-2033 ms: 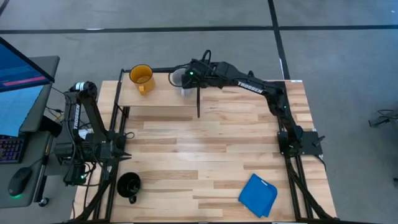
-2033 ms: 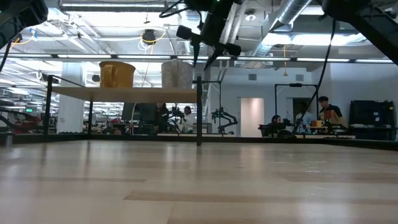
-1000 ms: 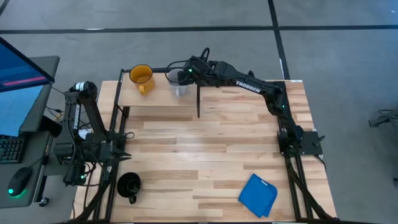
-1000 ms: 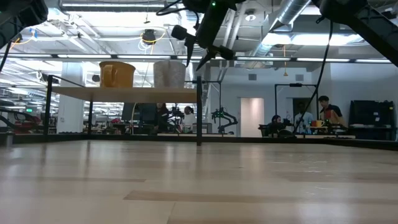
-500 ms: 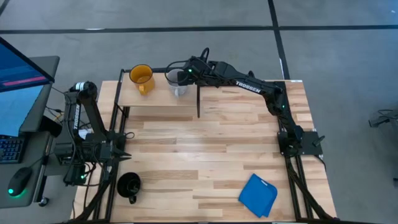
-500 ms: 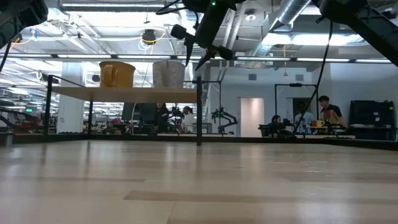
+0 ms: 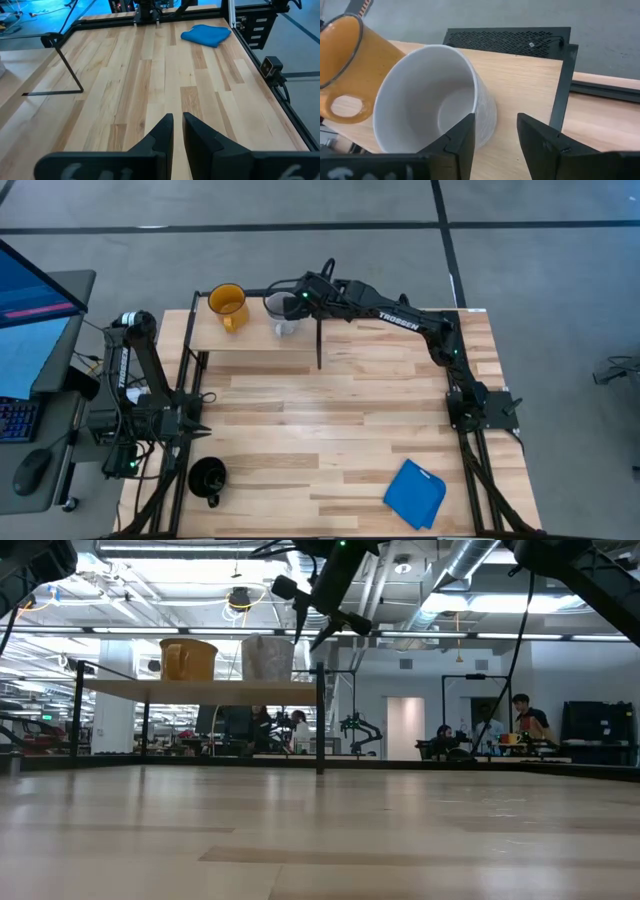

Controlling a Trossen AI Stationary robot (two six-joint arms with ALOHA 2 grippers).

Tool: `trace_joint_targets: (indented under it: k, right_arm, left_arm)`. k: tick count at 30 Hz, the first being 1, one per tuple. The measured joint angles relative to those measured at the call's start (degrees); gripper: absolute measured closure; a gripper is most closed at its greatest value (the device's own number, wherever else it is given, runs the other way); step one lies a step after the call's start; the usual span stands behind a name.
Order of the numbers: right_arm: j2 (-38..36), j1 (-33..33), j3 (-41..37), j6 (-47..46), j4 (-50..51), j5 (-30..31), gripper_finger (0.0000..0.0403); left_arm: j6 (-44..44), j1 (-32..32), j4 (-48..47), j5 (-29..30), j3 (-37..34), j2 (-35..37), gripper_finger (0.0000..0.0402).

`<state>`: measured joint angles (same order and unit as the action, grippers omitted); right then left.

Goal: Stack small to large cups/mugs on shelf
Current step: Put the gray mug on the shelf

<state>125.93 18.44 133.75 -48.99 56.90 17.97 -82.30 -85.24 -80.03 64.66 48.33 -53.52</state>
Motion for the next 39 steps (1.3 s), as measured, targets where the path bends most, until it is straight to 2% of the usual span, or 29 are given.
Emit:
trace_joint_targets:
  k: [6, 16, 21, 39]
  right_arm:
    - [0.0, 0.0, 0.0, 1.1, -3.1, -1.5, 0.0234]
    - [0.0, 0.0, 0.0, 1.5, -6.4, 0.0, 0.0234]
    - [0.0, 0.1, 0.0, 1.5, -6.0, -1.8, 0.0234]
    - [1.5, -0.7, 0.2, 1.5, -7.6, -2.8, 0.0234]
  left_arm:
    - [0.0, 0.0, 0.0, 0.0, 0.0, 0.0, 0.0370]
    - [0.0, 0.0, 0.0, -0.4, 0.0, 0.0, 0.0370]
    - [0.0, 0.0, 0.0, -0.4, 0.0, 0.0, 0.0370]
    - [0.0, 0.0, 0.1, -0.3, 0.0, 0.0, 0.0370]
